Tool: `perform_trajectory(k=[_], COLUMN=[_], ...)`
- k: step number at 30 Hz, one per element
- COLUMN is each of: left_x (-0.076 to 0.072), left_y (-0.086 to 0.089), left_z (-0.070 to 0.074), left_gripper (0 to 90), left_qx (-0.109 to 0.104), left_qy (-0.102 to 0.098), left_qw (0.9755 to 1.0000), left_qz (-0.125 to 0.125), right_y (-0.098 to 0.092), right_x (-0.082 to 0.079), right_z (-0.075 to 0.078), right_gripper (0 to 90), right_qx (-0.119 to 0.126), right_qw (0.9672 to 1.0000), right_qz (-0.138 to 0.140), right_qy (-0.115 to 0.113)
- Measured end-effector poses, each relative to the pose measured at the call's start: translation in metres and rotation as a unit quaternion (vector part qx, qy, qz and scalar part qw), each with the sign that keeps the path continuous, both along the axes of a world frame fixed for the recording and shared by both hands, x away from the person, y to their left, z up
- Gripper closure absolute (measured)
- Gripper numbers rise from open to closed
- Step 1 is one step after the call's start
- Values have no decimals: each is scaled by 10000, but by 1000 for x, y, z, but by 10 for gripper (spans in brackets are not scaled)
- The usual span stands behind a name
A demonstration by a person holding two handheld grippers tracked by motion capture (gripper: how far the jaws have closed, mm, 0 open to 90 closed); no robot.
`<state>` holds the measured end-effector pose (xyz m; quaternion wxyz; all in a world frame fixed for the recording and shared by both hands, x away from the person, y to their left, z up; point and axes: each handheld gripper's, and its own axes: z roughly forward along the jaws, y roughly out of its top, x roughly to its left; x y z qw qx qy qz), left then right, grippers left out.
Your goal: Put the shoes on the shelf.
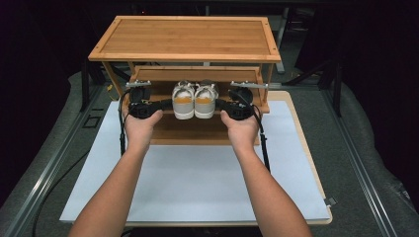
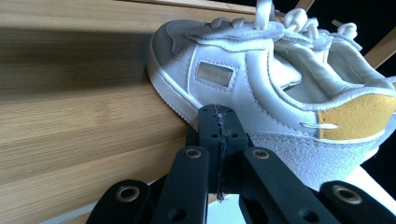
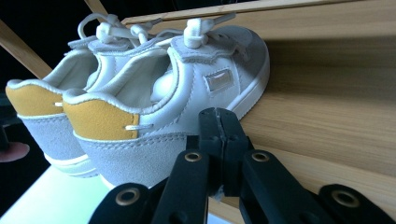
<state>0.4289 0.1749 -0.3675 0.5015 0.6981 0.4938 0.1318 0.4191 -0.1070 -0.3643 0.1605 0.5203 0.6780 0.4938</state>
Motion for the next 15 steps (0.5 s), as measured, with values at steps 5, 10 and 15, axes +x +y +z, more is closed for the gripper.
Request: perform_trajectory(k=[5,10,15], left_x=[3,7,15], left_y=[-1,-4,-5], left_z=[1,2,1], left_gripper=[900,900,900], left_qx=[41,150,117], left_qy=[12,-18,-7], left_qw=[10000,9999,9999], left_qz=[21,76,68], right_y=[-1,-1,-1], right_x=[3,6,13], right_z=[0,-1,1], right_gripper=[900,900,900], right_qx=[29,96,81], right_qw=[10000,9999,9999], right_qz=[40,12,-44], right_qy=[5,28,96])
